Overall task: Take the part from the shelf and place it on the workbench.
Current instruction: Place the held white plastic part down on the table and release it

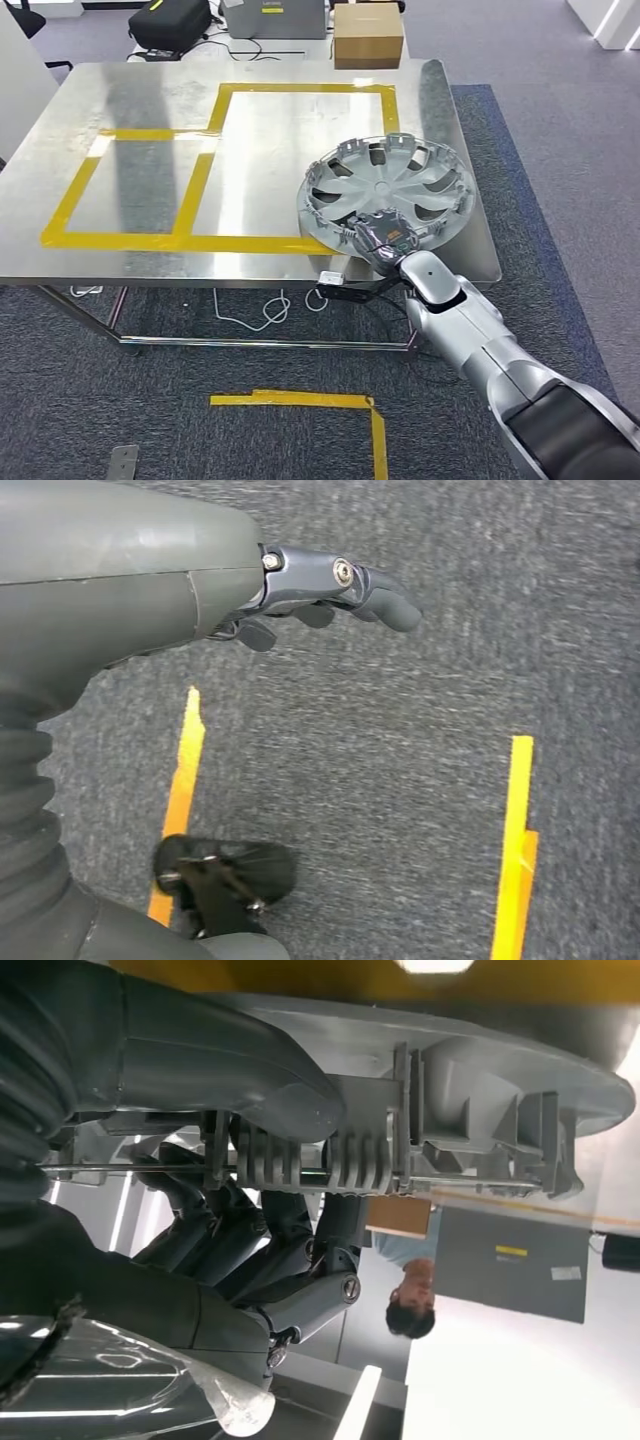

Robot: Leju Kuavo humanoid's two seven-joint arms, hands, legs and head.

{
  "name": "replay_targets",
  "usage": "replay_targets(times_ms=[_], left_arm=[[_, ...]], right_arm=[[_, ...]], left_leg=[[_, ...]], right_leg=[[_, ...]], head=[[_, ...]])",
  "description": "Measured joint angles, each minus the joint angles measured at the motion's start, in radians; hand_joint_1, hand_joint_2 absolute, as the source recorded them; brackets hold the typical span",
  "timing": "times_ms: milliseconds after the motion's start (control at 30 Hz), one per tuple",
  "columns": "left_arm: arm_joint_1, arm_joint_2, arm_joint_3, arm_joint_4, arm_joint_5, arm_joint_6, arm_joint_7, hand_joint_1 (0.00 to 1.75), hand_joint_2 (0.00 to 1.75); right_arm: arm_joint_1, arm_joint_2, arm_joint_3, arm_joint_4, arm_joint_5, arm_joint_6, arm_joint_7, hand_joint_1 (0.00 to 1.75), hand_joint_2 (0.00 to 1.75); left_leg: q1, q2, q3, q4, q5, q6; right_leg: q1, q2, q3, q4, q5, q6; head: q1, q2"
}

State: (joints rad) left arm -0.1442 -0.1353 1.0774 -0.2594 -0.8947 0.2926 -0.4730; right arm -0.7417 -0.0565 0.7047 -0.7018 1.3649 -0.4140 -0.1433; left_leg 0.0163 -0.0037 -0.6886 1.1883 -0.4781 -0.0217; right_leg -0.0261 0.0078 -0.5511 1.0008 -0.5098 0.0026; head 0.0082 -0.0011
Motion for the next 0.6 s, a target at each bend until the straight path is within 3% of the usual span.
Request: replay_targets(times_ms=[67,100,233,267,333,367,400,433,467,533,567,600], left_arm=[[0.000,0.000,0.000,0.000,0.000,0.000,0.000,0.00,1.75],[0.001,0.001,0.000,0.000,0.001,0.000,0.001,0.00,1.75],[0.000,0.000,-0.003,0.000,0.005,0.002,0.003,0.00,1.75],[0.001,0.000,-0.005,0.000,0.005,0.003,0.002,0.00,1.75],[0.007,0.000,-0.006,0.000,0.010,-0.003,-0.007,0.00,1.75],[0.011,0.000,-0.007,0.000,0.015,-0.013,-0.015,0.00,1.75],[0.015,-0.001,-0.006,0.000,0.021,-0.026,-0.023,0.00,1.75],[0.018,-0.001,-0.006,0.000,0.028,-0.042,-0.029,0.00,1.75],[0.019,-0.001,-0.006,0.000,0.036,-0.056,-0.034,0.00,1.75],[0.018,0.000,-0.006,0.000,0.049,-0.070,-0.046,0.00,1.75],[0.016,0.001,-0.006,0.000,0.055,-0.072,-0.053,0.00,1.75],[0.013,0.002,-0.006,0.000,0.059,-0.072,-0.058,0.00,1.75]], right_arm=[[-0.003,0.009,0.000,0.004,-0.005,0.000,-0.002,1.75,1.75],[-0.002,0.014,0.000,0.006,-0.007,0.000,-0.003,1.75,1.75],[0.001,0.021,-0.001,0.021,-0.014,0.000,-0.004,1.75,1.75],[0.001,0.021,-0.001,0.028,-0.018,0.001,-0.004,1.75,1.75],[0.007,0.021,-0.002,0.050,-0.026,0.001,-0.004,1.75,1.75],[0.013,0.019,-0.001,0.062,-0.029,0.001,-0.004,1.31,1.31],[0.020,0.017,-0.002,0.071,-0.033,0.000,-0.004,0.87,0.87],[0.025,0.014,-0.004,0.078,-0.037,-0.001,-0.005,0.44,0.44],[0.026,0.010,-0.008,0.081,-0.042,-0.003,-0.007,0.00,0.00],[0.014,0.004,-0.020,0.082,-0.052,-0.005,-0.009,0.00,0.00],[0.005,0.001,-0.025,0.080,-0.056,-0.006,-0.009,0.00,0.00],[-0.003,-0.001,-0.030,0.077,-0.058,-0.005,-0.010,0.00,0.00]], left_leg=[[-0.005,0.000,0.028,-0.100,0.064,0.010],[-0.008,0.000,0.036,-0.122,0.067,0.015],[-0.005,0.001,0.064,-0.166,0.027,0.039],[-0.003,0.000,0.073,-0.176,0.022,0.043],[-0.003,0.000,0.086,-0.181,0.018,0.050],[-0.004,-0.001,0.093,-0.181,0.014,0.053],[-0.005,-0.003,0.100,-0.180,0.009,0.056],[-0.006,-0.005,0.108,-0.180,0.004,0.056],[-0.007,-0.007,0.116,-0.179,-0.002,0.055],[-0.011,-0.008,0.130,-0.177,-0.014,0.050],[-0.012,-0.008,0.134,-0.175,-0.019,0.046],[-0.014,-0.008,0.135,-0.173,-0.022,0.043]], right_leg=[[0.002,0.005,0.010,-0.002,-0.009,0.010],[0.003,0.007,0.011,-0.003,-0.012,0.016],[0.006,0.002,-0.001,0.010,-0.036,0.038],[0.007,0.001,-0.017,0.043,-0.056,0.040],[0.008,0.000,-0.078,0.170,-0.112,0.038],[0.008,0.000,-0.113,0.239,-0.132,0.037],[0.008,0.000,-0.141,0.284,-0.134,0.037],[0.008,0.000,-0.155,0.292,-0.112,0.036],[0.009,0.000,-0.152,0.259,-0.069,0.034],[0.012,-0.003,-0.114,0.133,0.027,0.027],[0.014,-0.004,-0.092,0.079,0.053,0.023],[0.016,-0.005,-0.075,0.043,0.058,0.019]], head=[[-0.001,0.000],[-0.001,0.000],[0.002,0.000],[0.005,0.000],[0.011,0.000],[0.013,0.000],[0.013,0.000],[0.014,0.000],[0.014,0.000],[0.014,0.000],[0.013,0.000],[0.013,0.000]])
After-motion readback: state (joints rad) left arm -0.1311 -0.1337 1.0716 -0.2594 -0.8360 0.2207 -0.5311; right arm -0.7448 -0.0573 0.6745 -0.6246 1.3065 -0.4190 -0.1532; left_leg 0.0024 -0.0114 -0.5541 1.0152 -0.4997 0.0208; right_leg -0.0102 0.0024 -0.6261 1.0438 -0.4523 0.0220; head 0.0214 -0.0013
